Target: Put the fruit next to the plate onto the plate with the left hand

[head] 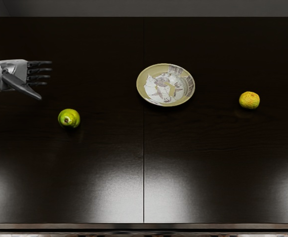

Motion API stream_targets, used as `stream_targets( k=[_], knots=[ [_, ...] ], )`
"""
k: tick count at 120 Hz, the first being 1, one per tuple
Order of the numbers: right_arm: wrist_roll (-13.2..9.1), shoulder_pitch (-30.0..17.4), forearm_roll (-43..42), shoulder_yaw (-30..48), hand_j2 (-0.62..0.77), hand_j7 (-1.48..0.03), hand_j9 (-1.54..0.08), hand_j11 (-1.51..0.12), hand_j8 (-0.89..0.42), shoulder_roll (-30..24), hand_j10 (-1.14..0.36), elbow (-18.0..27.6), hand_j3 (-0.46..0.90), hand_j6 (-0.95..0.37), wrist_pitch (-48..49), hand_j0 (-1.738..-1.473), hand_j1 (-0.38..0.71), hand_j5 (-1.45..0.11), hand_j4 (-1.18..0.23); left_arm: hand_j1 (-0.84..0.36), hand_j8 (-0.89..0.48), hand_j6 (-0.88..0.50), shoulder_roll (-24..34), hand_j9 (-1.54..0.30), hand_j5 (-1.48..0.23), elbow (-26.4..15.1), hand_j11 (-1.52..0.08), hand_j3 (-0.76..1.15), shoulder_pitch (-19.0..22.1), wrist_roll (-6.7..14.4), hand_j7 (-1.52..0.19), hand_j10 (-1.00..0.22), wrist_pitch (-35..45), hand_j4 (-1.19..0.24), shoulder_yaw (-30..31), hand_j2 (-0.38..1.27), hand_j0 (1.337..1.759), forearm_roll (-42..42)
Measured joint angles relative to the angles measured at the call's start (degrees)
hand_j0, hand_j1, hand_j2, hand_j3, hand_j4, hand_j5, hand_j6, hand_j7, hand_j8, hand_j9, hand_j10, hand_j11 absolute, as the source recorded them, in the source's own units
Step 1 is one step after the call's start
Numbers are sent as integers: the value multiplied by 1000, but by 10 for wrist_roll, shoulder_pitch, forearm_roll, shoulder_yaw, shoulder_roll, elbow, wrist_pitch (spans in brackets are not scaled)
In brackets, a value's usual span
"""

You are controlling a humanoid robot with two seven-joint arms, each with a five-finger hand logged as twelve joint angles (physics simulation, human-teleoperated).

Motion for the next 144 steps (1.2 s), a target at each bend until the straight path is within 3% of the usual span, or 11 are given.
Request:
stream_targets(
  k=[27, 64, 90, 96, 108, 116, 128, 144],
  knots=[
    [0, 0, 0, 0, -6, -38, -38, -38, -30, 0, -30, 0, 0, -30, 0, -1658, -314, -38, -30, 349, 0, 0, -16, 0, 0, 0, 0, 0, -20, 2, 0, 0, 0, 0, 1, 0, 1658, 26],
    [0, 0, 0, 0, -6, -38, -38, -38, -30, 0, -29, -1, 0, -30, 0, -1658, -314, -38, -30, 349, -1, -1, -39, 0, 0, 1, 0, 0, -73, 4, 0, -1, 0, -1, 1, 1, 1658, 208],
    [-1, 0, 0, 0, -6, -38, -38, -38, -30, 0, -30, -1, 0, -30, -1, -1658, -314, -38, -30, 349, -3, -3, -44, 0, 0, -3, 0, 0, -82, 1, 0, -2, 0, -2, 1, 0, 1658, 339],
    [0, 0, 0, 0, -6, -38, -38, -38, -30, 0, -29, -1, 0, -30, -1, -1658, -314, -38, -30, 349, -3, -3, -43, 0, 0, -19, 0, 0, -85, -11, 0, -2, 0, -3, 8, 1, 1658, 385],
    [0, 0, 0, 0, -6, -38, -38, -38, -30, 0, -30, -1, 0, -30, 0, -1658, -314, -38, -30, 349, -3, -3, -43, 0, 0, -68, 0, 0, -125, -72, 0, -2, 0, -3, 73, 0, 1658, 466],
    [0, 0, 0, 0, -6, -38, -38, -38, -30, 0, -30, -1, 0, -30, 0, -1658, -314, -38, -30, 349, -3, -4, -44, 0, 0, -90, 0, 0, -130, -99, 0, -2, 0, -3, 110, 0, 1658, 491],
    [-1, 0, 0, 0, -6, -38, -38, -38, -30, 0, -30, -1, 0, -30, 0, -1658, -314, -38, -30, 349, -4, -4, -48, 0, 0, -109, 0, 0, -134, -117, 0, -3, 0, -3, 138, 1, 1658, 511],
    [-1, 0, 0, 0, -6, -38, -38, -38, -30, 0, -29, -1, 0, -30, -1, -1658, -314, -38, -30, 349, -4, -4, -65, 0, 0, -117, 0, 0, -134, -126, 0, -3, 0, -3, 156, 1, 1658, 523]
  ],
)
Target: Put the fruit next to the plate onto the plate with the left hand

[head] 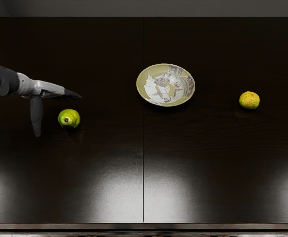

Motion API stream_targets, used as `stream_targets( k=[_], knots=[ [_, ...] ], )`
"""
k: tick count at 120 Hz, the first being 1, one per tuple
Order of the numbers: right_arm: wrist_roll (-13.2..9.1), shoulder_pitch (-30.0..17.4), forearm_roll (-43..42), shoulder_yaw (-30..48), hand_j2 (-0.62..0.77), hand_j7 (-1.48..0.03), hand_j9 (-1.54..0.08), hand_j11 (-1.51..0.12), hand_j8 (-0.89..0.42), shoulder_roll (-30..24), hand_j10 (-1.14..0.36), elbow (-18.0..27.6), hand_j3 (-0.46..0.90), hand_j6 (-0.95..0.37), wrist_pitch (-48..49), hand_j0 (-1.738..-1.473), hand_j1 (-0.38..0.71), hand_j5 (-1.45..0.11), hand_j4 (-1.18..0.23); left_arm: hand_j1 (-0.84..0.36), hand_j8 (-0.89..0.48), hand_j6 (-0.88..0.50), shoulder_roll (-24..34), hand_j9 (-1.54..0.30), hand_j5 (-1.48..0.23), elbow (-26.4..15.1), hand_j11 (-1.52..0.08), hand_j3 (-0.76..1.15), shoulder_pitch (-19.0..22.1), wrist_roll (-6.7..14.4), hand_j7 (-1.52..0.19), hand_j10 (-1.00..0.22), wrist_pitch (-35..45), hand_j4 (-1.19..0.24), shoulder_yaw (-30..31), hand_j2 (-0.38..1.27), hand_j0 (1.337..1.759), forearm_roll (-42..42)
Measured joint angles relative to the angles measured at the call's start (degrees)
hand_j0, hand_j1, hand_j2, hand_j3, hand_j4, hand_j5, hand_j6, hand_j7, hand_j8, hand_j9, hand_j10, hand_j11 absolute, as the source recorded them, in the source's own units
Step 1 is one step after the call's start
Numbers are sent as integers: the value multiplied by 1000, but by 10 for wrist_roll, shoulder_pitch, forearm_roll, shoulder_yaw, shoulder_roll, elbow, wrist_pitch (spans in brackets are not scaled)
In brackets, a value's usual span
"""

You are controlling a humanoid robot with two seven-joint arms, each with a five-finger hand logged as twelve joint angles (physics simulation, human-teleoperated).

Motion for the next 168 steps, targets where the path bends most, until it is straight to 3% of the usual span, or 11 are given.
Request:
stream_targets(
  k=[41, 114, 168],
  knots=[
    [0, 0, 0, 0, -6, -38, -38, -38, -30, 0, -30, 0, 0, -30, 0, -1658, -314, -38, -30, 349, -3, -4, -16, 0, 0, 1, 0, 0, 3, -3, 0, -2, 4, -3, 7, 1, 1658, 5],
    [0, 0, 0, 0, -6, -38, -38, -38, -30, 0, -29, 0, 0, -30, 0, -1658, -314, -38, -30, 349, -4, -4, -41, 0, 0, 11, 0, 0, 23, -3, 0, -2, 128, -3, 26, 1, 1658, 6],
    [0, 0, 0, 0, -6, -38, -38, -38, -30, 0, -29, 0, 0, -30, 0, -1658, -314, -38, -30, 251, -86, -87, -24, -107, -108, -27, -107, 0, 29, -10, -108, -85, 152, -86, 34, 18, 1658, 9]
  ],
)
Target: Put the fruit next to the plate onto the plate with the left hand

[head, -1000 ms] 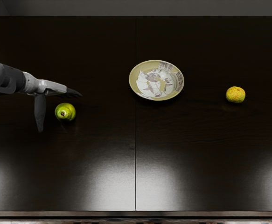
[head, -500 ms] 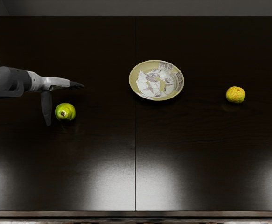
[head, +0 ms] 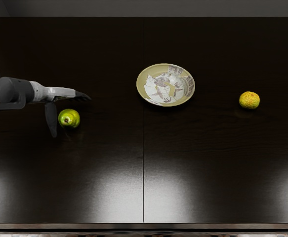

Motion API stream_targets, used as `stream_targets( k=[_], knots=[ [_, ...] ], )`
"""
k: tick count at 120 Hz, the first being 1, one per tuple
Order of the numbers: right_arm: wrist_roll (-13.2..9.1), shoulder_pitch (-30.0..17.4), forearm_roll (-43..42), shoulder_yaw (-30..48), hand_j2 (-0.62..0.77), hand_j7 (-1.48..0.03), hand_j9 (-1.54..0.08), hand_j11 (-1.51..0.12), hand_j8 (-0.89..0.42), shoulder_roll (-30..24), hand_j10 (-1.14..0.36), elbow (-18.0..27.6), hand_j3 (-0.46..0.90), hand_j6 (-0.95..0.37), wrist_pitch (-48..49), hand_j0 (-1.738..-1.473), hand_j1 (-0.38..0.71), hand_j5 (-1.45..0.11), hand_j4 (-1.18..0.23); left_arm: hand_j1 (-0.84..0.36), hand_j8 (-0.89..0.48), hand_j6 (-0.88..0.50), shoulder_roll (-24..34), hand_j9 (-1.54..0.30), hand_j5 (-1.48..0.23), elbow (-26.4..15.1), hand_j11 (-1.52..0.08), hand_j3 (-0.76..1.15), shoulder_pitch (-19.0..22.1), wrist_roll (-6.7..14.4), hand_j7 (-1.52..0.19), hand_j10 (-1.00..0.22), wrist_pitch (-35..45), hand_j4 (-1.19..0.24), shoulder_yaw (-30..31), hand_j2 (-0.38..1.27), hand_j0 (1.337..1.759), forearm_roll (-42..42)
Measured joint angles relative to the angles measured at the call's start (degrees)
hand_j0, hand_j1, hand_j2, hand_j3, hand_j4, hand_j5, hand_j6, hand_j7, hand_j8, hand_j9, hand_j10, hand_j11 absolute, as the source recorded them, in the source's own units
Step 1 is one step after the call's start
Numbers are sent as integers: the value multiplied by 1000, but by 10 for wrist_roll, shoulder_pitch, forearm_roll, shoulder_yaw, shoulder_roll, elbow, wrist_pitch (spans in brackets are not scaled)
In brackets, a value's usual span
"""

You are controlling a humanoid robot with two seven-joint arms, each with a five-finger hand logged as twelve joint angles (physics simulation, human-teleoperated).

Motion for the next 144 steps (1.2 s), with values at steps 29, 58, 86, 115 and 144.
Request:
stream_targets(
  k=[29, 58, 86, 115, 144],
  knots=[
    [0, 0, 0, 0, -6, -38, -38, -38, -30, 0, -29, 0, 0, -30, 0, -1658, -314, -38, -30, 114, -201, -201, 12, -256, -256, -14, -256, 0, 2, -2, -256, -199, 7, -200, 0, 41, 1658, 1],
    [0, 0, 0, 0, -6, -38, -38, -38, -30, 0, -29, 0, 0, -30, 0, -1658, -314, -38, -30, 20, -279, -280, 12, -358, -359, -16, -358, 0, 3, -2, -359, -278, 11, -279, -1, 57, 1658, 1],
    [0, 0, 0, 0, -6, -38, -38, -38, -30, 0, -29, 0, 0, -30, 0, -1658, -314, -38, -30, -24, -316, -317, 13, -407, -407, -17, -407, 0, 8, -2, -407, -315, 27, -316, -1, 65, 1658, 1],
    [0, 0, 0, 0, -6, -38, -38, -38, -30, 0, -29, 0, 0, -30, 0, -1658, -314, -38, -30, -61, -346, -347, 13, -446, -447, -17, -446, 0, 14, -2, -446, -345, 28, -346, 0, 71, 1658, 1],
    [0, 0, 0, 0, -6, -38, -38, -38, -30, 0, -30, 0, 0, -30, 0, -1658, -314, -38, -30, -134, -392, -403, 13, -527, -523, -16, -527, 0, 18, -2, -524, -408, 29, -412, 1, 85, 1658, 13]
  ],
)
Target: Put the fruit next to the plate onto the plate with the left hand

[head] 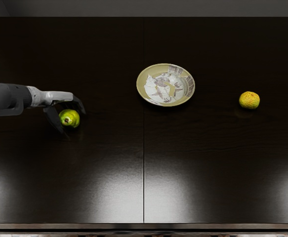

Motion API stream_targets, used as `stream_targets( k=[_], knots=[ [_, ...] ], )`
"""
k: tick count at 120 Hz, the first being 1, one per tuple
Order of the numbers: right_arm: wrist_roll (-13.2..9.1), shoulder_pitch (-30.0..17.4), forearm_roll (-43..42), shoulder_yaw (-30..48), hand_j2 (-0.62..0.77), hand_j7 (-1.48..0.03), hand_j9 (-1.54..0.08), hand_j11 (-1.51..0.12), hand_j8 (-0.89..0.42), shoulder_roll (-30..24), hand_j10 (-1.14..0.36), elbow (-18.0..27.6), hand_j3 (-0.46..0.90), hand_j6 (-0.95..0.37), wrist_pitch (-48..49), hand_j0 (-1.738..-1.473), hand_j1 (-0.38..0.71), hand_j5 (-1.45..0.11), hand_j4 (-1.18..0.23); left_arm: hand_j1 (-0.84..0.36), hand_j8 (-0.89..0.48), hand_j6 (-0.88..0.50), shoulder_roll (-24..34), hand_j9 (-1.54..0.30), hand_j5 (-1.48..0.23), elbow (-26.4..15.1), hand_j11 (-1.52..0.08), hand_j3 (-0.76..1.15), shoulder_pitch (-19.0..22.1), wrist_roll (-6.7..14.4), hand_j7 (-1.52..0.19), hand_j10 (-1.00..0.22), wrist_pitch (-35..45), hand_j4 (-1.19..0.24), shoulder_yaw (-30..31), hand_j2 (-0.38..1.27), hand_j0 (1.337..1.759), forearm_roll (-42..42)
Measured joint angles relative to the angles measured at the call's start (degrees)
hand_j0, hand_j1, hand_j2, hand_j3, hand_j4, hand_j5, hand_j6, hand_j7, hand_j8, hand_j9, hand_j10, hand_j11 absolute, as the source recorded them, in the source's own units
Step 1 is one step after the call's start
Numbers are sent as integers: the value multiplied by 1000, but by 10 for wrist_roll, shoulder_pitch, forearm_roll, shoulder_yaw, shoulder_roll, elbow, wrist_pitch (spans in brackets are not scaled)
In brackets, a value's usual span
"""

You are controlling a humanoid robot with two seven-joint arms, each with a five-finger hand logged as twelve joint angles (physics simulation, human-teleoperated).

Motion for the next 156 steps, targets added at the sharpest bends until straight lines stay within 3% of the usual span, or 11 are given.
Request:
stream_targets(
  k=[11, 30, 35, 54, 58, 60, 107, 156],
  knots=[
    [0, 0, 0, 0, -6, -38, -38, -38, -30, 0, -30, 0, 0, -30, 0, -1658, -314, -38, -30, -165, -420, -417, 0, -568, -563, 0, -568, 0, 0, 0, -565, -438, 0, -442, 1, 89, 1658, 2],
    [0, 0, 0, 0, -6, -38, -38, -38, -30, 0, -30, 0, 0, -30, 0, -1658, -314, -38, -30, -284, -350, -338, -1, -648, -618, 1, -649, 0, 4, 0, -631, -479, 0, -500, 2, 155, 1657, 3],
    [0, 0, 0, 0, -6, -38, -38, -38, -30, 0, -30, 0, 0, -30, 0, -1658, -314, -38, -30, -346, -322, -296, -1, -670, -644, 1, -672, 0, 4, 0, -654, -486, 0, -505, 3, 274, 1656, 3],
    [0, 0, 0, 0, -6, -38, -38, -38, -30, 0, -30, 0, 0, -30, 0, -1658, -314, -38, -30, -363, -281, -239, -1, -738, -727, 1, -741, 0, 6, 0, -733, -517, -1, -470, 4, 282, 1653, 3],
    [0, 0, 0, 0, -6, -38, -38, -38, -30, 0, -30, 0, 0, -30, 0, -1658, -314, -38, -30, -409, -263, -234, -2, -754, -730, 2, -759, 0, 9, 0, -741, -525, 0, -457, 3, 346, 1651, 3],
    [0, 0, 0, 0, -6, -38, -38, -38, -30, 0, -30, 0, 0, -30, 0, -1658, -314, -38, -30, -450, -236, -217, -3, -803, -738, 2, -774, 0, 9, 0, -747, -526, 0, -443, 3, 475, 1650, 3],
    [0, 0, 0, 0, -6, -38, -38, -38, -30, 0, -29, 0, 0, -30, 0, -1658, -314, -38, -30, -362, -234, -198, -5, -928, -886, 0, -919, 0, -2, 0, -892, -592, -1, -420, 1, 261, 1647, -4],
    [0, 0, 0, 0, -6, -38, -38, -38, -30, 0, -29, 0, 0, -30, 0, -1658, -314, -38, -30, -324, -248, -203, -50, -955, -923, -7, -948, 0, -79, 0, -934, -604, -2, -432, -21, 220, 1648, -95]
  ],
)
